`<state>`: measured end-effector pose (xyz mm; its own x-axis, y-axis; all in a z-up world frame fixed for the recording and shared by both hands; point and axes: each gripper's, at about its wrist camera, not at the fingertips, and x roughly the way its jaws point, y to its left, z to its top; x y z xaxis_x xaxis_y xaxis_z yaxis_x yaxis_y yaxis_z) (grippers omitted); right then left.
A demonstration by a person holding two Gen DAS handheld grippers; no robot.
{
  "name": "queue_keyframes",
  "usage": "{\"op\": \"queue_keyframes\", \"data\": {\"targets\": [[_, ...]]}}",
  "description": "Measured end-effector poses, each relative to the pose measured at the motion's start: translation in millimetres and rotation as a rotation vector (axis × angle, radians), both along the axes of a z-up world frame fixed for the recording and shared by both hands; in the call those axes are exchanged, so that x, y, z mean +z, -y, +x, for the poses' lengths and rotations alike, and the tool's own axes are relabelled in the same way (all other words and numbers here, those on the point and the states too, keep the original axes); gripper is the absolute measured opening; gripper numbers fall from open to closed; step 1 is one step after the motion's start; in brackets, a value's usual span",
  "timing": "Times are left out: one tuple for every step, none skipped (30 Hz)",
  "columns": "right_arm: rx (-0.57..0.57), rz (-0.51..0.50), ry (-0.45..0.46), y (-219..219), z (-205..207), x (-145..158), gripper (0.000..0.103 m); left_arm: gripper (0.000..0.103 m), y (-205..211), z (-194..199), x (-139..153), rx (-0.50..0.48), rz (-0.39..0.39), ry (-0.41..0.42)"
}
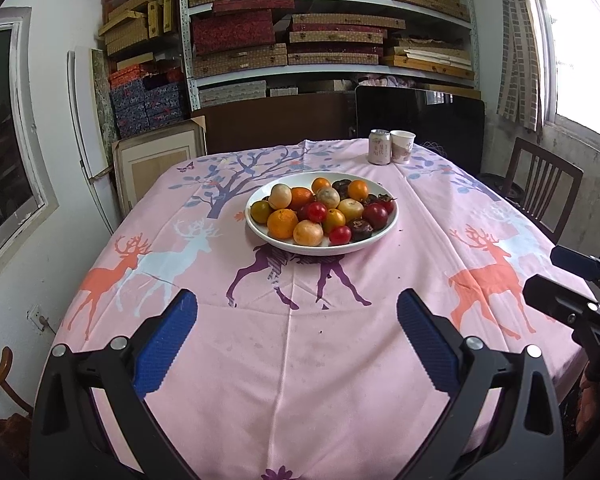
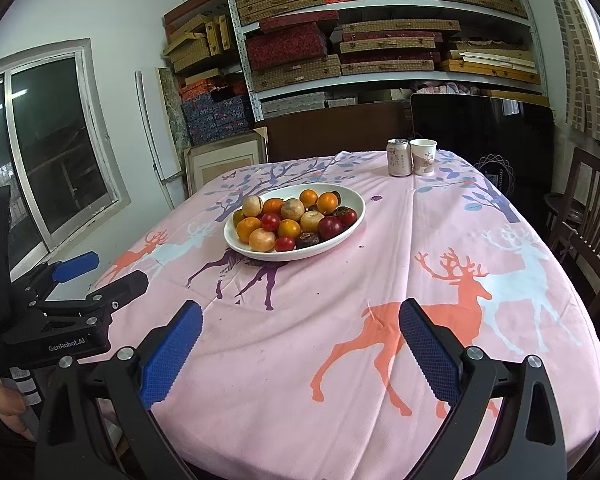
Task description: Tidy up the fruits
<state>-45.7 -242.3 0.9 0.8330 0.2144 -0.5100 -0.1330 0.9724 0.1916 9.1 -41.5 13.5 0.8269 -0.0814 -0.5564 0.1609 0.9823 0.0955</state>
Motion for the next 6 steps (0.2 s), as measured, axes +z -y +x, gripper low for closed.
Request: {"op": "queue_keyframes", "data": {"targets": [[0.0, 0.0, 0.0, 0.0, 0.1, 0.0, 0.099, 0.098, -0.3, -0.4, 0.1, 0.002, -0.002, -0.001], [0.0, 0.0, 0.0, 0.1, 0.1, 0.0, 0.099, 0.098, -0.9, -0.2, -0.2, 0.004, -0.007, -0.005], [-0.002, -0.001, 0.0, 0.1, -0.2, -0.1, 0.099, 0.098, -1.3, 0.1, -0.5, 0.008, -0.009, -0.007], [-0.002, 0.0, 0.0, 0.2, -0.1, -0.1, 0.099, 0.098, -1.9, 0.3, -0.8, 0.013, -0.009, -0.008], [-0.002, 0.001, 0.0, 0.7, 0.2, 0.0, 0.099, 0.098, -2.9, 0.9, -1.3, 0.018, -0.009, -0.008], [-0.005, 0.001, 0.0, 1.0, -0.1, -0.3, 0.099, 0.098, -3.0, 0.6, -1.7, 0.022, -0.007, -0.008]]}}
